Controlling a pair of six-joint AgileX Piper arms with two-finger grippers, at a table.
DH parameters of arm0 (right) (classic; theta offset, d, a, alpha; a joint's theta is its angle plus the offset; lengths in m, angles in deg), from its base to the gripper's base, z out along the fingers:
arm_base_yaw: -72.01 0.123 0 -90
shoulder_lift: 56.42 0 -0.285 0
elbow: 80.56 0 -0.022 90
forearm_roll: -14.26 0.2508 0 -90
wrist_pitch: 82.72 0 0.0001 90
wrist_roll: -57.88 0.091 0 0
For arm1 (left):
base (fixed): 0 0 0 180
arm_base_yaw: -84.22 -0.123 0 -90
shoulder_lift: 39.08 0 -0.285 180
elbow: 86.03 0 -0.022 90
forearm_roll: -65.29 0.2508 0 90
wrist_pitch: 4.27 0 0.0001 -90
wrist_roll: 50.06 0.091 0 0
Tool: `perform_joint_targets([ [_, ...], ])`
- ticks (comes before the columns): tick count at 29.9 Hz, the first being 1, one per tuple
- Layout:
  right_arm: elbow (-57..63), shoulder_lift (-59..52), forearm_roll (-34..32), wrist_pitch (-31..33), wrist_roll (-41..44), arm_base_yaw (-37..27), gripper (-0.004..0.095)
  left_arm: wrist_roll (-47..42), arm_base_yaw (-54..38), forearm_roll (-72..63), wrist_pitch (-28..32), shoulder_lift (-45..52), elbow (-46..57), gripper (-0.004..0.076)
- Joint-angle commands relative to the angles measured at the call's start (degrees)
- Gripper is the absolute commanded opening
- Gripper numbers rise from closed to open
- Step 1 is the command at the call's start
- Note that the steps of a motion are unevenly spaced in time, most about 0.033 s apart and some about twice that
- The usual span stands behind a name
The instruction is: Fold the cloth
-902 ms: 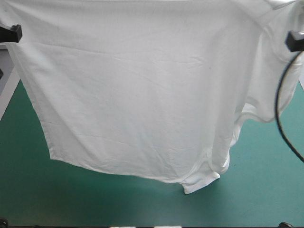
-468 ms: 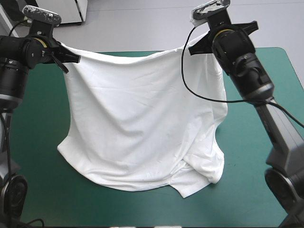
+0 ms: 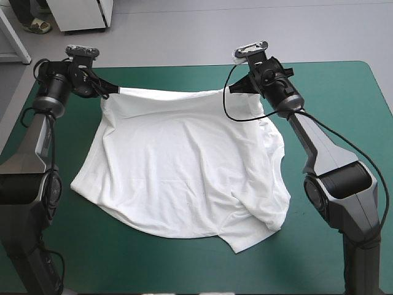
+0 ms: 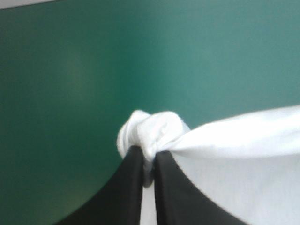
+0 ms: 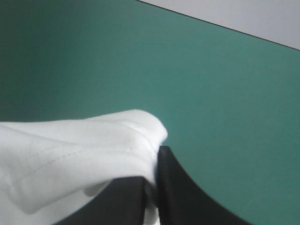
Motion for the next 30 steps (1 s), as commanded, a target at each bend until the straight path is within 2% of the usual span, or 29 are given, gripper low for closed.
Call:
perform_joint_targets([
  [1, -2.0, -3.6, 2.0, -4.8, -0.1, -1.3, 0.025, -1.1, -0.2, -0.3, 3.5, -0.1, -1.5, 0.0001],
  [3, -2.0, -4.2, 3.3, -4.6, -0.1, -1.7, 0.0502, -1.9, -0.2, -0.3, 3.1, -1.3, -1.5, 0.0075],
  [6, -3.1, -5.9, 3.2, -0.5, -1.2, -1.8, 0.0819, -2.4, -0.2, -0.3, 1.4, -1.4, -1.5, 0.0324],
  [8, -3.7, -7.7, 3.2, 2.6, -2.6, -1.8, 0.0917, -2.4, -0.2, -0.3, -1.0, -1.0, -2.7, 0.0494],
  [9, -3.9, -8.9, 3.0, 4.5, -2.7, -1.8, 0.0932, -2.1, -0.2, -0.3, -2.8, -0.7, -3.7, 0.0567],
  [11, -3.9, -11.5, 2.8, 8.1, -3.1, -1.8, 0.0925, -1.7, -0.2, -0.2, -6.9, 0.2, -6.1, 0.0636],
  [15, -3.6, -16.8, 2.7, 17.2, -4.2, -1.8, 0.0872, -0.4, -0.2, -0.8, -17.6, 3.2, -11.1, 0.0627],
  [18, -1.5, -20.8, 4.7, 18.2, -4.5, -1.8, 0.0813, -0.2, -0.2, -2.0, -23.1, 6.3, -11.6, 0.0597],
  [23, 10.4, -30.1, 9.3, 18.2, -3.7, -1.8, 0.0788, 0.8, -0.2, -3.5, -23.0, 14.0, -2.8, 0.0545],
  [30, 37.9, -44.8, 10.6, 17.4, 0.0, -1.8, 0.0787, 0.9, -0.2, -3.5, -21.3, 29.0, 20.2, 0.0527],
])
